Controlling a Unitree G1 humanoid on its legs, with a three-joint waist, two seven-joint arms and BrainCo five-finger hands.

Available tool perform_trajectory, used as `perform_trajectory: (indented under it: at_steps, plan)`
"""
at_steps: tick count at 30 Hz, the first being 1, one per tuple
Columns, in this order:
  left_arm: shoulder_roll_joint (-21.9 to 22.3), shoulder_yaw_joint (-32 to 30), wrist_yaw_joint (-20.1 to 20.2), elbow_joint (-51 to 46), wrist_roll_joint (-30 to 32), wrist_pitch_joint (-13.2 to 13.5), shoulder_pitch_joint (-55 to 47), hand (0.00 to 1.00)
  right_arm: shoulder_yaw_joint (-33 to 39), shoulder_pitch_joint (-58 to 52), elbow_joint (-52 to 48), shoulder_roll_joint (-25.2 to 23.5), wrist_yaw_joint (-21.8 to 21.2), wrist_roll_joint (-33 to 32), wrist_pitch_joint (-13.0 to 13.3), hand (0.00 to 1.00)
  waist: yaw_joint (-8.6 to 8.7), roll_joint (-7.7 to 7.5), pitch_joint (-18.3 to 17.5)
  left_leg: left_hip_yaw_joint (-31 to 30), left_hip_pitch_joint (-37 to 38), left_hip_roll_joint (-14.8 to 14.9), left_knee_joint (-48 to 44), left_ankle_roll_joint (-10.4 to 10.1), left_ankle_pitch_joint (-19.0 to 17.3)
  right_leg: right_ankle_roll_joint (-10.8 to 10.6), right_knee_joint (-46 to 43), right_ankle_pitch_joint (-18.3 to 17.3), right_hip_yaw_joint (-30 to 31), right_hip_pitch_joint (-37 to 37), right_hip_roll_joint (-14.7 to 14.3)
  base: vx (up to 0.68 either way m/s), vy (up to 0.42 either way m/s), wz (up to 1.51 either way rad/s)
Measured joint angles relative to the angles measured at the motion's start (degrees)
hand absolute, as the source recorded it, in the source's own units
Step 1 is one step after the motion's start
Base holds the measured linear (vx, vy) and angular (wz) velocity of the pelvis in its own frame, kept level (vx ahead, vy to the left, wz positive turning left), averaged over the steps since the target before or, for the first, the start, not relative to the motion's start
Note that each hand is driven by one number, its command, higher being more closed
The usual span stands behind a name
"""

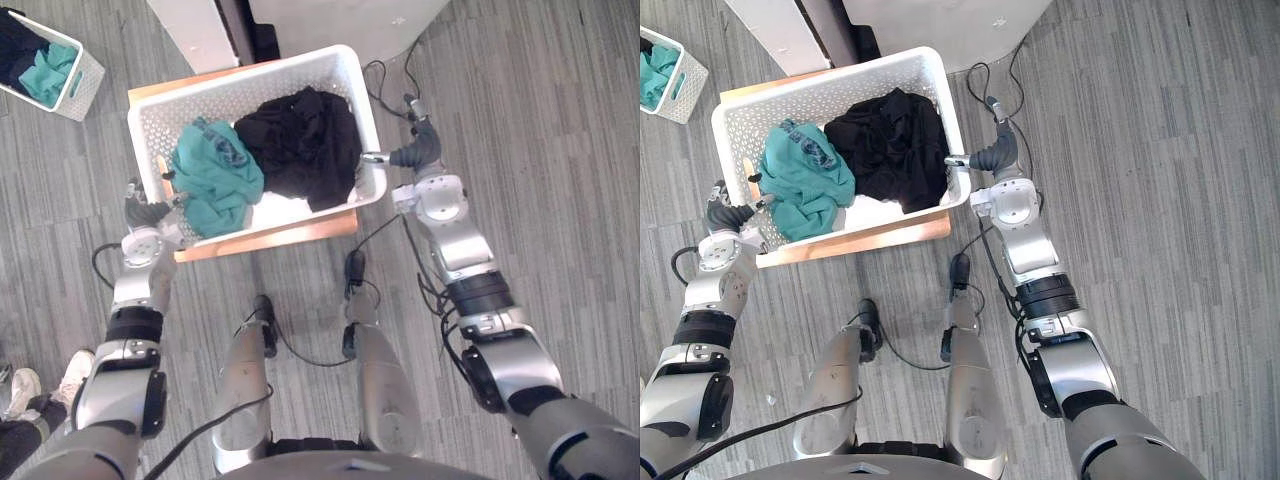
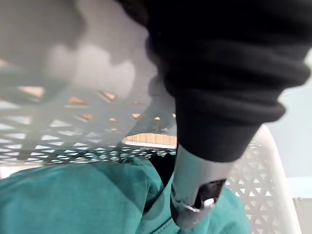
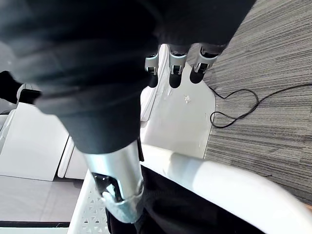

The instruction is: Pick up the laundry basket with both hands and put the clothes into the washing machine.

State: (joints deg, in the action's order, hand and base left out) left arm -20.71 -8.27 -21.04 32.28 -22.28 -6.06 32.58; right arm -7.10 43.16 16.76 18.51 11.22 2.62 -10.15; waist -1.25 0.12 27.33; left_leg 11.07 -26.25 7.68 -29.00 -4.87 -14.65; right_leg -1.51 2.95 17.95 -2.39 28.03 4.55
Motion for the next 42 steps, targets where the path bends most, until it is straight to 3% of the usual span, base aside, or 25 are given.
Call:
perform_trajectory:
  at_steps: [17, 25, 26, 27, 42]
  plan:
    - [0.01, 1.82, -1.48, 2.51, 1.23, 1.40, 2.67, 0.00, -2.23, 3.44, 7.69, -4.96, 0.55, 2.31, -0.60, 0.00, -0.58, 0.02, -0.02, -0.15, -1.43, -0.19, -0.74, 0.21, -0.18, -0.19, -0.13, 0.14, -0.06, 1.10, 0.27, -0.08, 0.001, 0.00]
    - [-0.10, 2.70, -2.28, 3.36, 1.30, 1.78, 4.77, 0.00, -1.62, 7.64, 13.72, -4.91, 1.81, 2.35, -0.75, 0.00, -0.50, 0.03, -0.08, -0.88, -2.81, -0.67, -0.62, 0.21, 0.59, -0.99, -0.33, 0.61, -0.76, 2.06, 0.81, -0.08, -0.008, 0.06]
    - [-0.09, 2.90, -2.28, 3.39, 1.30, 1.78, 5.04, 1.00, -1.62, 7.80, 14.01, -4.79, 1.81, 2.34, -0.76, 0.00, -0.40, 0.04, -0.08, -1.21, -3.01, -0.76, -0.58, 0.19, 0.75, -1.04, -0.34, 0.57, -1.12, 2.05, 0.94, -0.09, -0.011, 0.16]
    - [-0.10, 3.18, -2.27, 3.38, 1.34, 1.79, 5.37, 1.00, -1.48, 7.80, 14.10, -4.64, 1.81, 2.34, -0.75, 1.00, -0.34, 0.04, -0.08, -1.50, -3.23, -0.82, -0.58, 0.22, 0.88, -1.07, -0.35, 0.57, -1.40, 2.06, 1.02, -0.07, -0.006, 0.14]
    - [-0.12, 4.06, -2.45, 3.16, 4.17, 1.20, 5.11, 1.00, -1.03, 7.65, 14.38, -5.29, 2.13, 4.32, -0.04, 1.00, -0.75, 0.11, -0.81, -1.05, -3.65, -0.89, -0.01, 0.10, 1.25, -1.16, -1.63, 0.63, -1.04, 3.67, 1.06, -0.05, -0.009, -0.01]
